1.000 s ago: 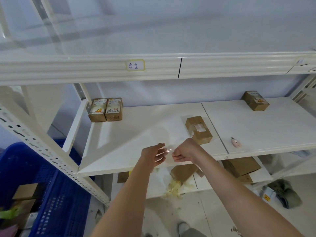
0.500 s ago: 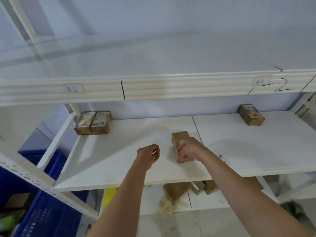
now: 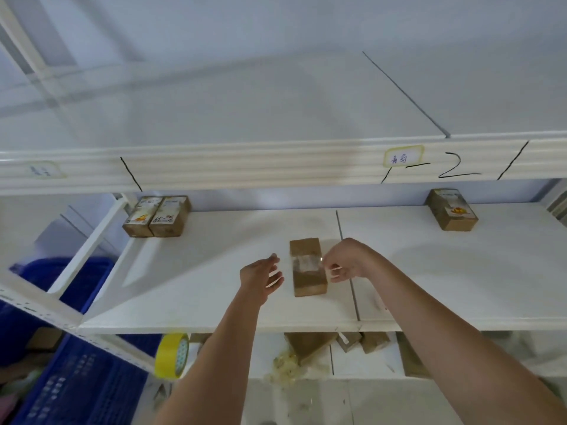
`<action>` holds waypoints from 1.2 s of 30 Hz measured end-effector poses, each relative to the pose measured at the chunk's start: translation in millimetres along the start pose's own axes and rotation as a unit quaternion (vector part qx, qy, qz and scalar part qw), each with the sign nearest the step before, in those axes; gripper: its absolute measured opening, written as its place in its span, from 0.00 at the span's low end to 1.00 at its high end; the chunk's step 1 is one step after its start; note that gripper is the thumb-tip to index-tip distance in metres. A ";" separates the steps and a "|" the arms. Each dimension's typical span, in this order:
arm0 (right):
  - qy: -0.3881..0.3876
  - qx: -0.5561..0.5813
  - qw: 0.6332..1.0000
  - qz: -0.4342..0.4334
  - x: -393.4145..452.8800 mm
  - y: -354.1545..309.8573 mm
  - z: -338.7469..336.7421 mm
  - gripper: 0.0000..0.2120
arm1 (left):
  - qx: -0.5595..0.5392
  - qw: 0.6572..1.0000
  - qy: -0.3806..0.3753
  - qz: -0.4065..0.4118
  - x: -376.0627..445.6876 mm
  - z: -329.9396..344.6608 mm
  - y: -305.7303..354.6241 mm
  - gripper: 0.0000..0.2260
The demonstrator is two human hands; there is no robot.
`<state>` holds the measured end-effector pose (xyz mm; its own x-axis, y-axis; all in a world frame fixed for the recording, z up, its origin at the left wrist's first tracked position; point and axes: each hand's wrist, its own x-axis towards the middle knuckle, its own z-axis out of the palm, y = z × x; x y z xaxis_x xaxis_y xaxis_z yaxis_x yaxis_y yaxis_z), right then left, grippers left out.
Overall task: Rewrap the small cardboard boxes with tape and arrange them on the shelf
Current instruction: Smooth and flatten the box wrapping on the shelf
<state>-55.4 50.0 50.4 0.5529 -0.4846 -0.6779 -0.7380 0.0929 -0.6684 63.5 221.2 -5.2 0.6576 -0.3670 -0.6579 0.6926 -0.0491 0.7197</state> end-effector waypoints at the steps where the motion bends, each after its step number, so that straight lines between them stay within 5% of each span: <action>1: -0.007 0.018 1.000 -0.003 1.0 1.2 -3.6 0.09 | -0.001 1.000 -0.001 -0.004 2.0 0.6 0.4 0.11; 11: 0.038 0.144 0.989 -0.008 31.4 4.6 -13.8 0.11 | 0.007 1.000 0.002 -0.020 35.1 10.2 6.7 0.09; 20: 0.058 0.157 0.986 0.014 47.3 1.4 -18.9 0.06 | 0.048 0.996 -0.040 -0.058 55.1 10.1 11.9 0.10; 36: 0.137 0.117 0.983 0.036 84.9 5.4 -15.1 0.05 | 0.098 0.990 -0.001 -0.104 44.5 20.3 12.4 0.13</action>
<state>-18.3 -3.8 -6.1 0.3539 -0.6821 -0.6399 -0.6440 0.3185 -0.6956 95.3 185.4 -21.0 0.5066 -0.3319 -0.7957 0.7414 -0.3035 0.5985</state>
